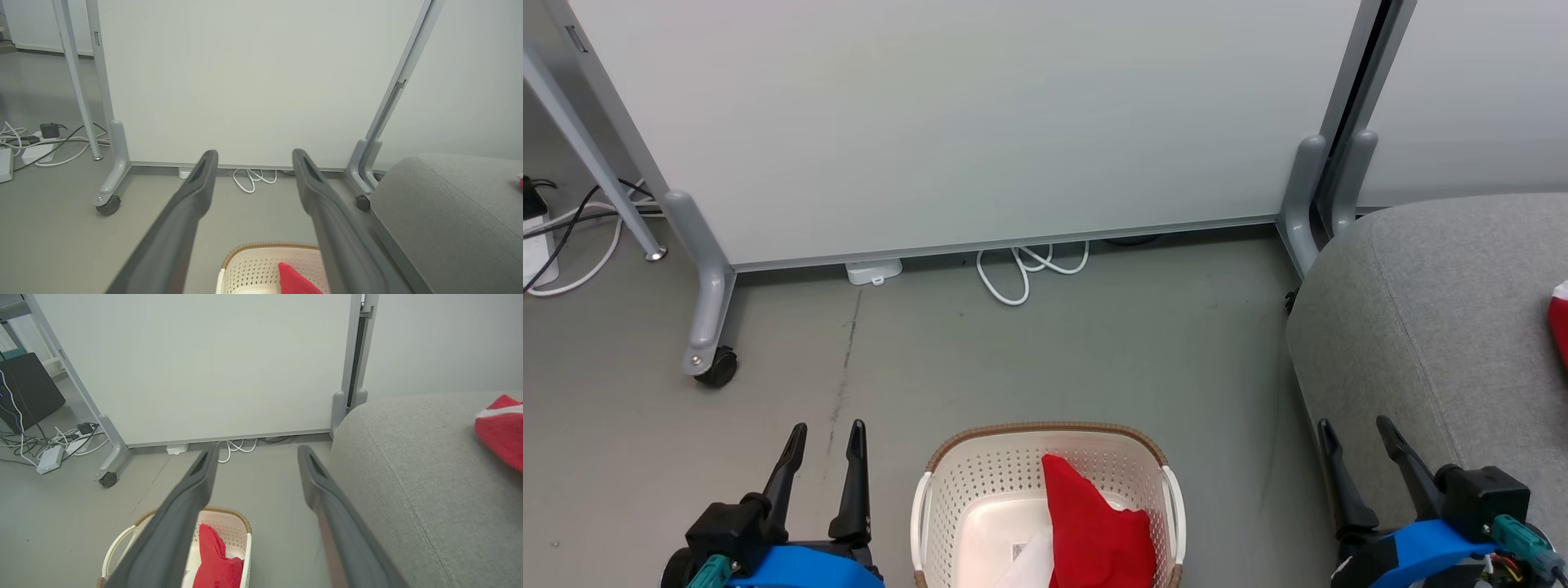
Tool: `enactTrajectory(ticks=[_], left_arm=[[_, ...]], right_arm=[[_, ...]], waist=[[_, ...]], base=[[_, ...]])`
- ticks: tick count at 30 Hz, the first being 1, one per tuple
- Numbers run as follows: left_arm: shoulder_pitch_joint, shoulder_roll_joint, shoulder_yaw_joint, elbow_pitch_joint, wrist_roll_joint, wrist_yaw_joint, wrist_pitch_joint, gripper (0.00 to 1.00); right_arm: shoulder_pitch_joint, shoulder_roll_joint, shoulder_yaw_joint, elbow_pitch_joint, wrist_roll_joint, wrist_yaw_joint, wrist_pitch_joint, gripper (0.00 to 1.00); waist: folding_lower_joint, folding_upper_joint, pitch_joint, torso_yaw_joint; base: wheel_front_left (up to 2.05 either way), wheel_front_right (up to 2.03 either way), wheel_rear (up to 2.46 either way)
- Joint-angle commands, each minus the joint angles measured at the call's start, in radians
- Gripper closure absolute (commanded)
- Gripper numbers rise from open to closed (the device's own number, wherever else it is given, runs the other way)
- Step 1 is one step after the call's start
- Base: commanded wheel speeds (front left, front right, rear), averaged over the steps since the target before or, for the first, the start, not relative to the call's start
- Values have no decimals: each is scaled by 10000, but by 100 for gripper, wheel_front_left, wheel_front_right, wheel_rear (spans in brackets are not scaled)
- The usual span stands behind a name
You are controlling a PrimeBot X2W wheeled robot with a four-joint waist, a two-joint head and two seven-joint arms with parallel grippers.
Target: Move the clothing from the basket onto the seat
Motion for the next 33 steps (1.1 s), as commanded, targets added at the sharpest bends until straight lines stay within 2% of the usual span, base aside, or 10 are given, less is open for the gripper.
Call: enactTrajectory(ticks=[1,13,23,33], left_arm=[[-47,3,-23,-35,41,-6,-27,0],[-430,-52,-442,43,-4,-6,-29,0],[-1775,-109,-975,690,-19,-6,-27,0],[-4052,105,-2614,2637,-178,-6,-27,0]], right_arm=[[68,14,-6,20,39,1,-44,0],[-547,13,251,-129,17,1,68,0],[-1722,8,818,-773,-314,1,150,0],[-2801,15,1377,-1317,-402,1,65,0]], waist=[[0,-1,26,-9],[0,-1,1068,-428],[0,-1,3414,-1339],[0,-1,5501,-2182]], base=[[0,0,0],[0,0,0],[0,0,0],[0,0,0]])
